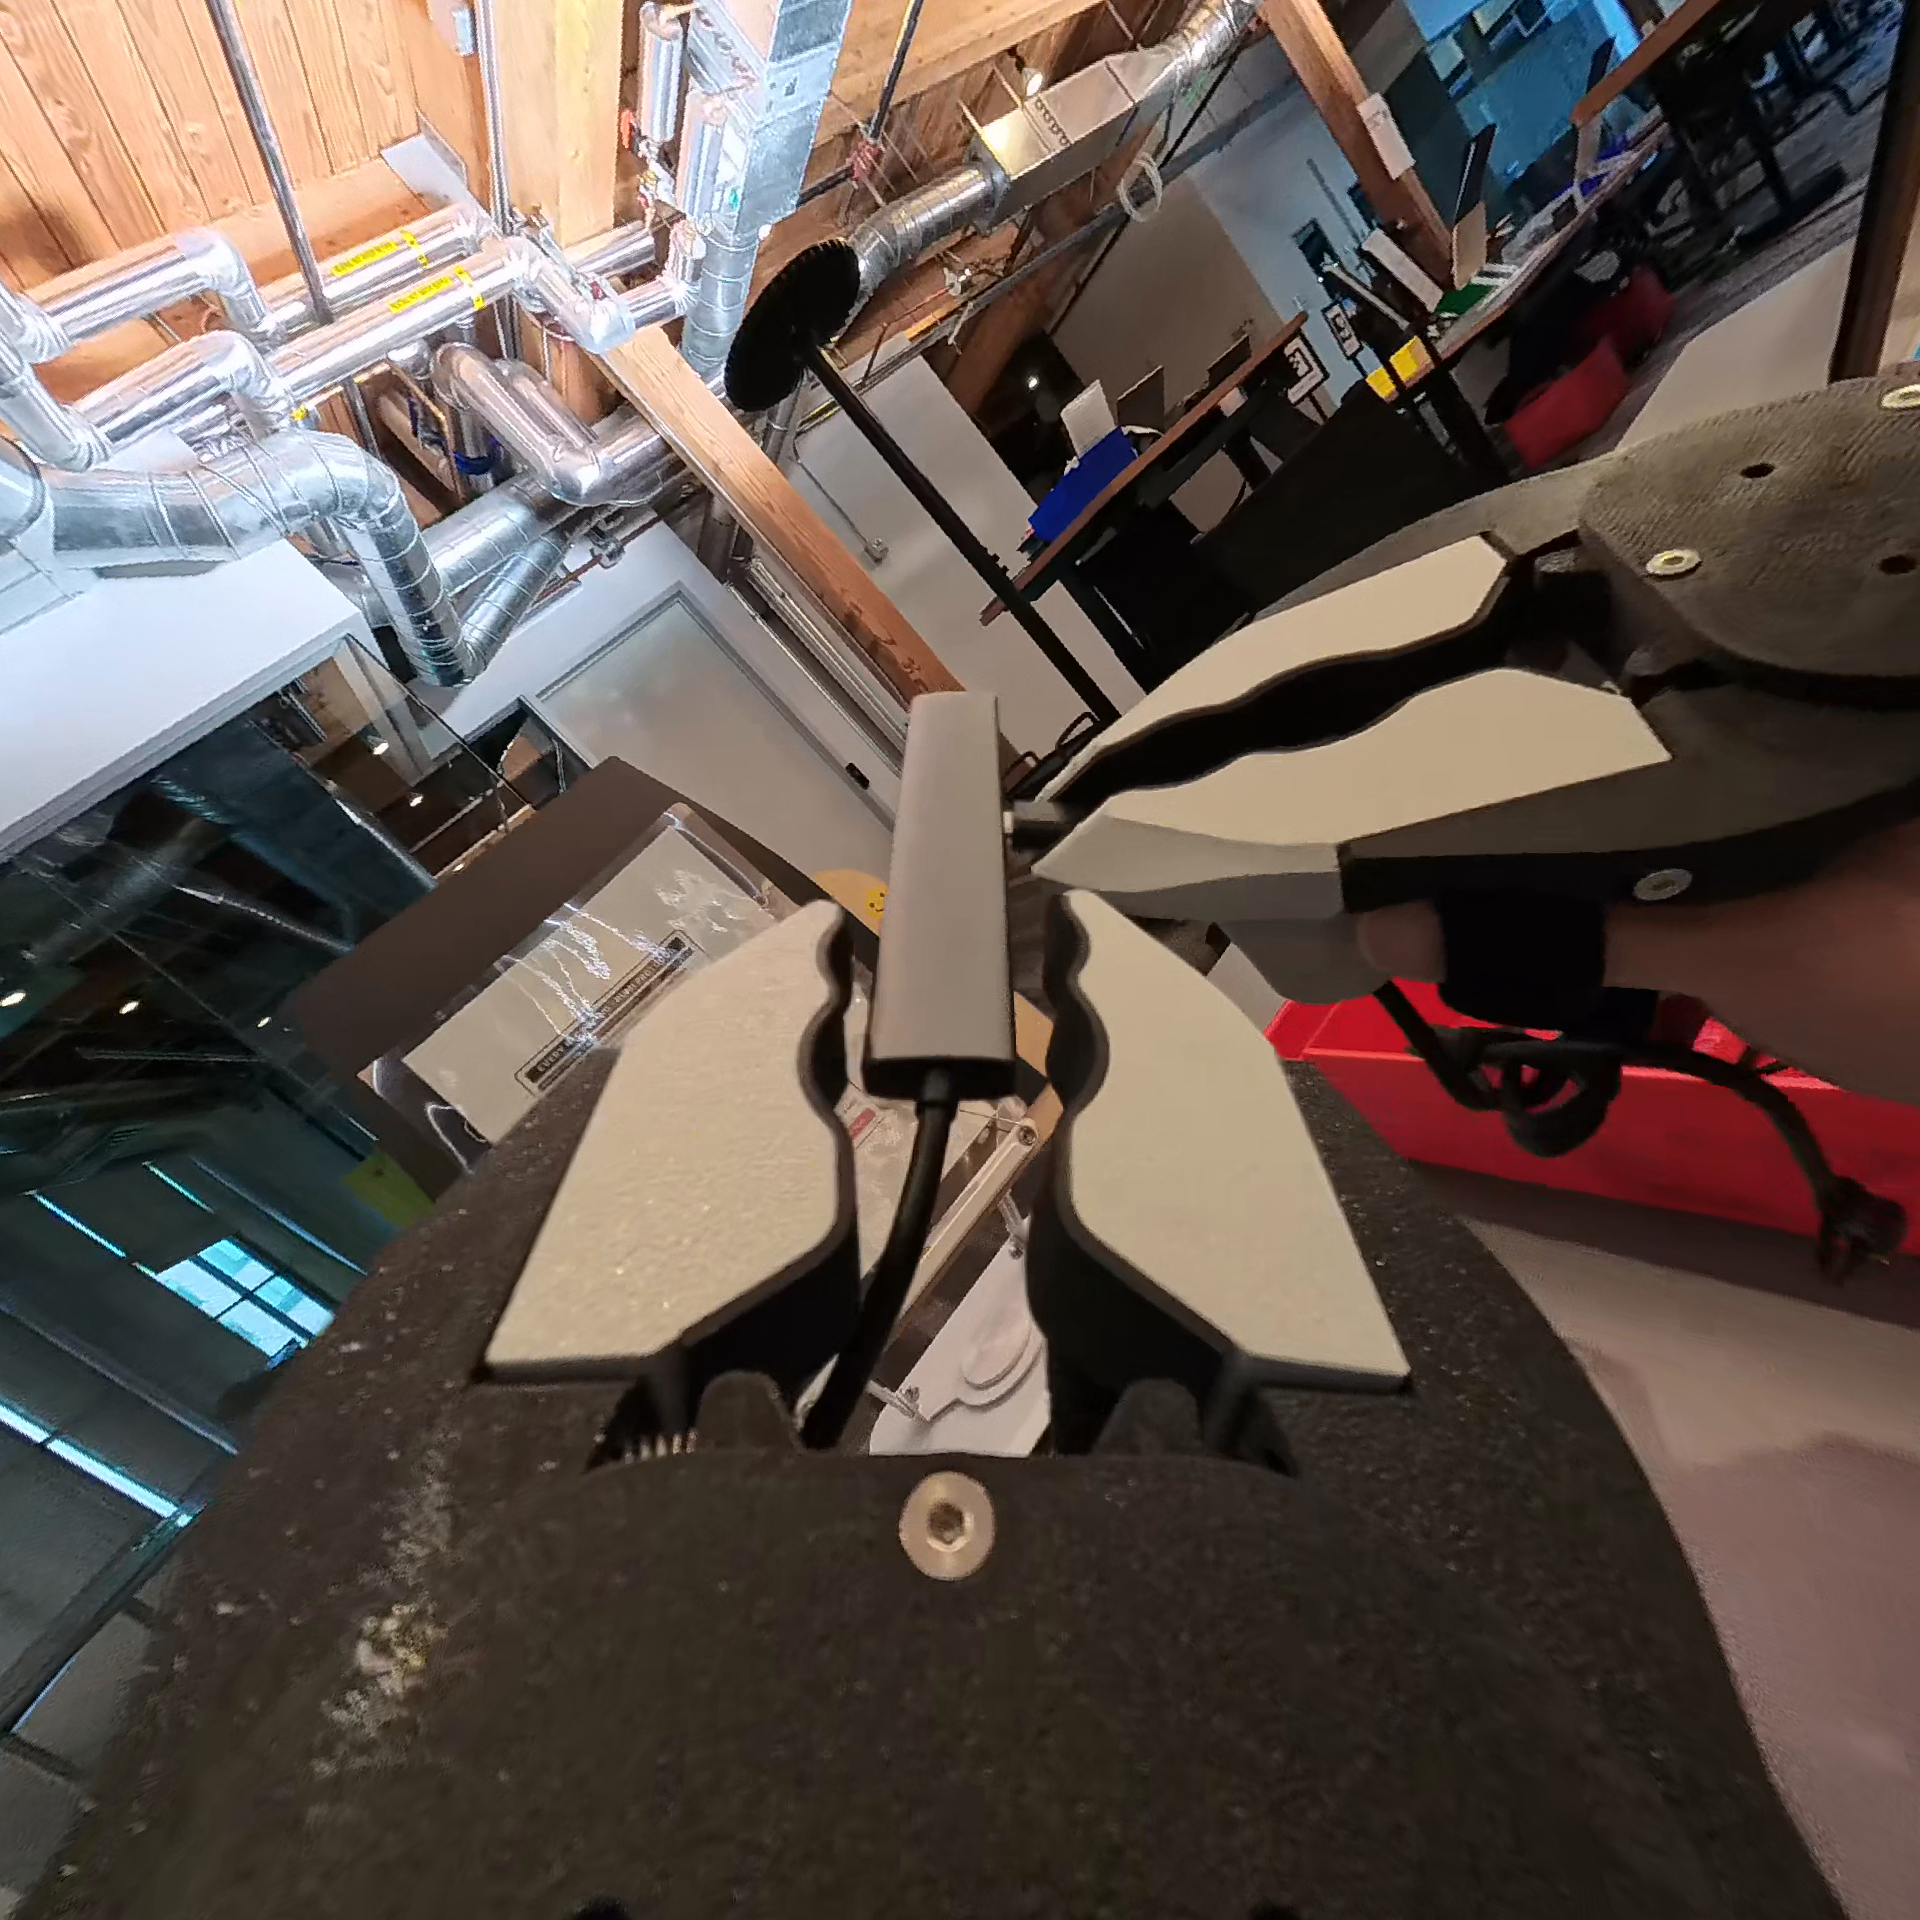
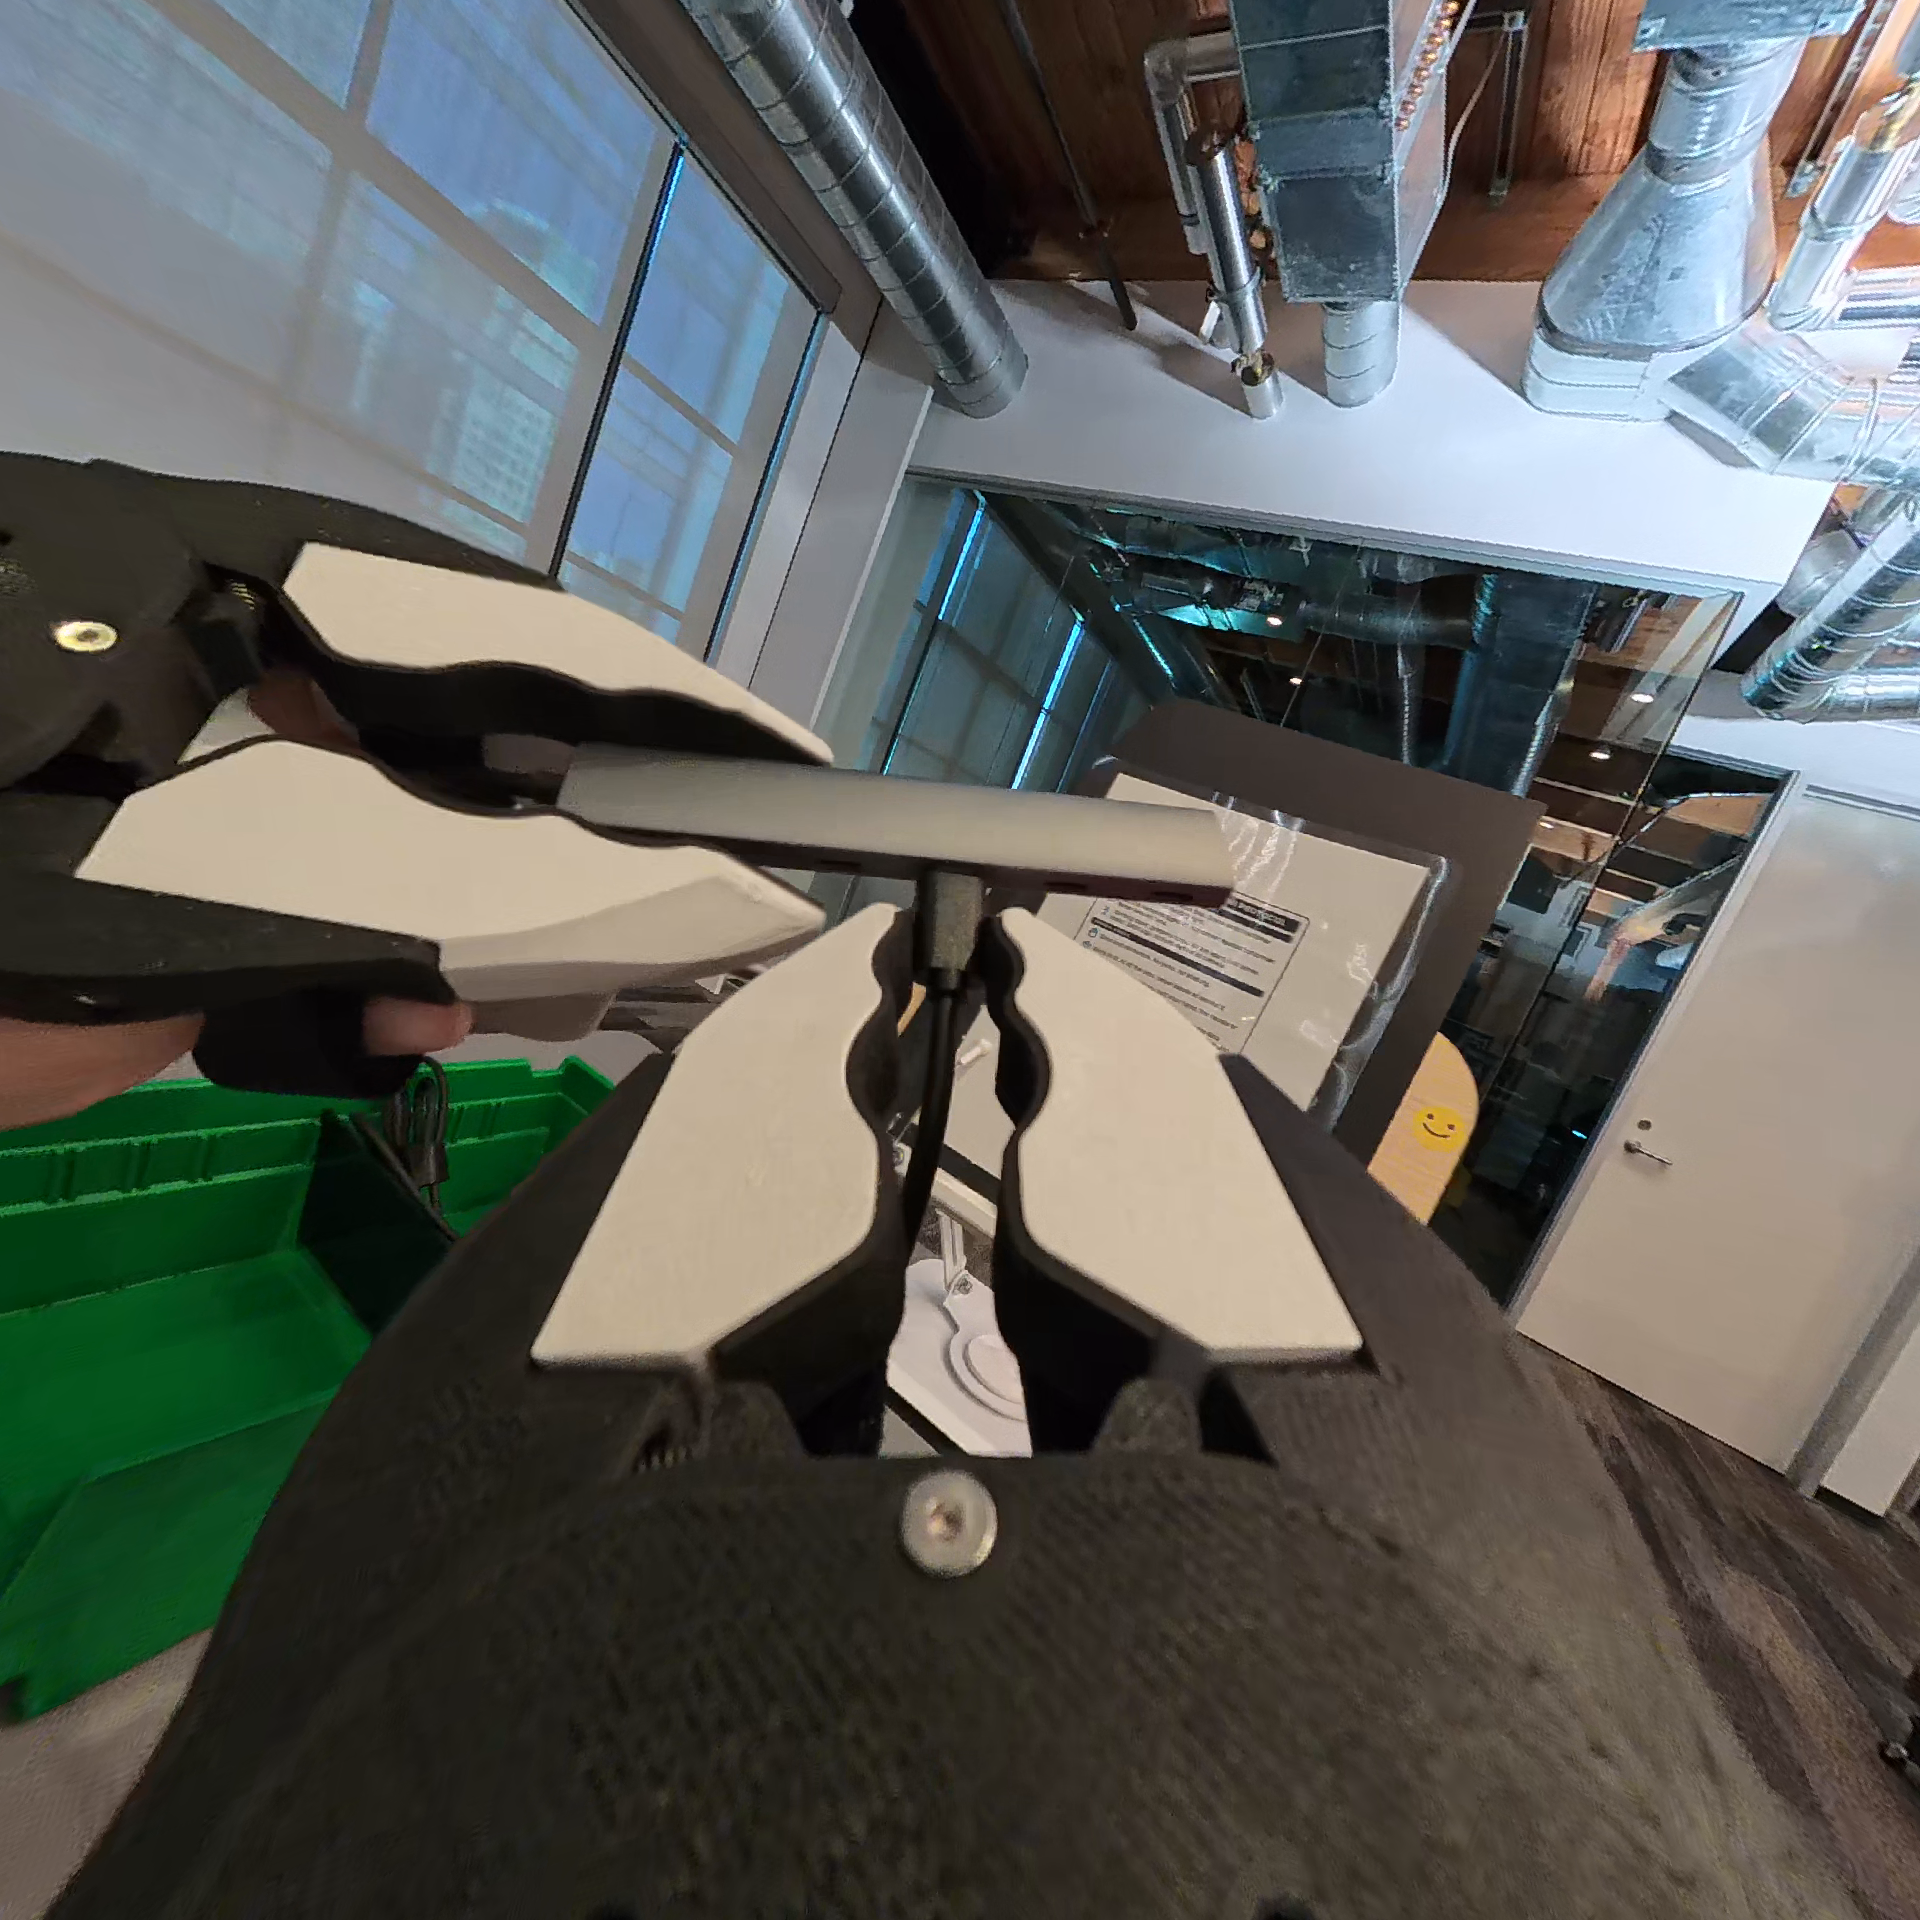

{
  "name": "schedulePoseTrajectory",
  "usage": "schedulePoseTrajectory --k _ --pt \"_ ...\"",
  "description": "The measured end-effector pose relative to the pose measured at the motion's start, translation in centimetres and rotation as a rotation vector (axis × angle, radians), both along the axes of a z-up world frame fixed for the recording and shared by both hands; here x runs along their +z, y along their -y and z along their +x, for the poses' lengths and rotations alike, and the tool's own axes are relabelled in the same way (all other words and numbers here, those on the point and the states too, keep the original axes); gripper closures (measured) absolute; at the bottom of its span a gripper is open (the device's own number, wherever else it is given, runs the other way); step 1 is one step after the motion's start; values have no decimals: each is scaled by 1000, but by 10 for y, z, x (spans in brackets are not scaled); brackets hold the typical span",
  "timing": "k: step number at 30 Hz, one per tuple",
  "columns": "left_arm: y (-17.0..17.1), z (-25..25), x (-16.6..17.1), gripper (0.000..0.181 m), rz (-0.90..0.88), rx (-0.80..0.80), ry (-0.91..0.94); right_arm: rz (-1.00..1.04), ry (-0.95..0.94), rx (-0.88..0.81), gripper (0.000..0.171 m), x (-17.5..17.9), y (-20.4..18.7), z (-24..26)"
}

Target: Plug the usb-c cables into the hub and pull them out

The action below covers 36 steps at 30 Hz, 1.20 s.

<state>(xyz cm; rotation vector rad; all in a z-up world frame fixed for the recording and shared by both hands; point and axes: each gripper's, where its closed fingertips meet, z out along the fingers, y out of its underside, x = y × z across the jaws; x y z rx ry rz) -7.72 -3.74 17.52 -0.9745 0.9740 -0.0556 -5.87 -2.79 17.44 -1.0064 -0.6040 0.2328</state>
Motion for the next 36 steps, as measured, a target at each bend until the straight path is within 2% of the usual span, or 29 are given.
schedulePoseTrajectory --k 3,17,32,36 --pt "1 0 2 157 25 -11 13 -2 13 -1 157 -3 -1 -3" --pt "-16 4 -6 156 -59 4 47 -63 -45 2 157 -11 -14 3" --pt "-11 -1 -4 156 14 5 -36 -66 35 56 157 -10 -10 -2" --pt "-13 5 -6 157 39 68 -12 -51 -7 -51 157 -11 -14 4"
